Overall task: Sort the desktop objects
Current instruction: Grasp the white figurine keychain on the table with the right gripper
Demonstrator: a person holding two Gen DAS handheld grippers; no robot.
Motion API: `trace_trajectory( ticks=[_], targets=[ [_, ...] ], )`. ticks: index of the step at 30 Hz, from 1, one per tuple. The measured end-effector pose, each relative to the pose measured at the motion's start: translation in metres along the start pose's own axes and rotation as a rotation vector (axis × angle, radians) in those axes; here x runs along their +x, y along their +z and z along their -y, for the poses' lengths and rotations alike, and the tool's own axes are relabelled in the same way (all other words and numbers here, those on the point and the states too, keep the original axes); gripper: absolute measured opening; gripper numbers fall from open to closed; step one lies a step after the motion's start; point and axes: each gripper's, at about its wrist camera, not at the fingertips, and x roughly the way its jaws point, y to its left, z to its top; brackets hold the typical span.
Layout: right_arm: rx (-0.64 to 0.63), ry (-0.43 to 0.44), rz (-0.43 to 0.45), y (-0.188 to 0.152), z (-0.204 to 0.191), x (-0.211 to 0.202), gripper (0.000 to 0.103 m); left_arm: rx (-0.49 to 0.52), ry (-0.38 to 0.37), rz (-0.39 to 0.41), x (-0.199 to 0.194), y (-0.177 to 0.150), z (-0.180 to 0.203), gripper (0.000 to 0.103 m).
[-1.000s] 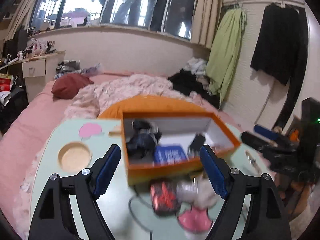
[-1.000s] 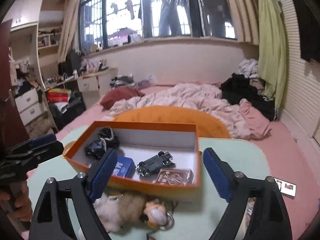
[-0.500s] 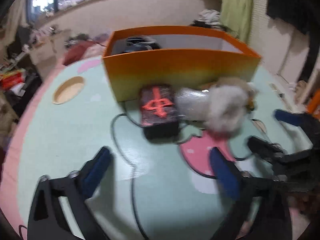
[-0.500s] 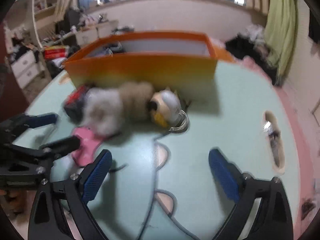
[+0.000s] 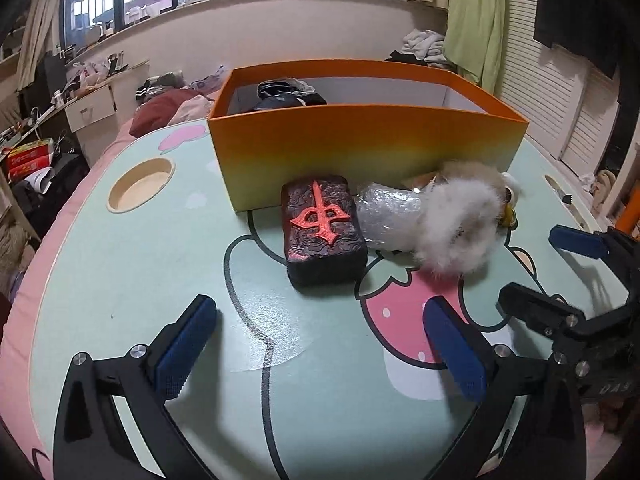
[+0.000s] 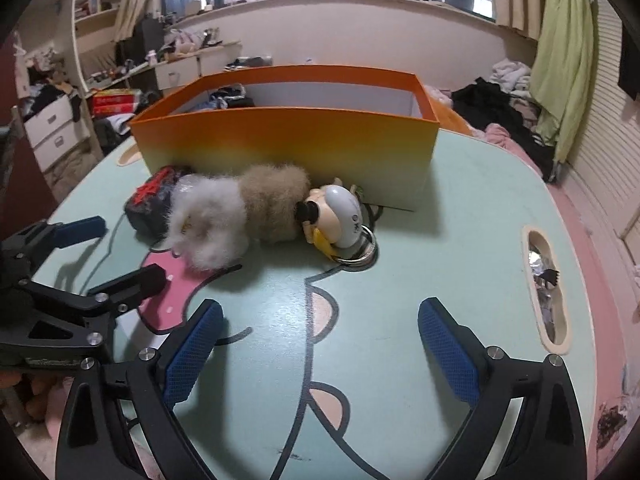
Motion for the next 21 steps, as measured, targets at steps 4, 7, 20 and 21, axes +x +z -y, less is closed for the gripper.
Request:
trace_trajectory(
  ticks=[4,7,20,21],
  targets=[
    [-0.026,-0.058,0.023,0.016,0.006,-0.01,0.096,0.0,-0.001,0.003,0.0,-0.001,0.0,0.103],
    [-0.033,-0.11,0.062,0.027,0.015,-0.016,0.087,0.001,-0.001,0.003,0.0,-0.001,0.0,0.103],
    [-0.084,0.011,-0.021,0.052,0.004,0.033,0.04,0.005,-0.004,0.015,-0.002,-0.002,0.003,0.103],
    [-0.083,0.017,-0.025,0.052,0.004,0.034,0.039,0.004,-0.007,0.015,-0.002,-0.002,0.003,0.103]
  ],
)
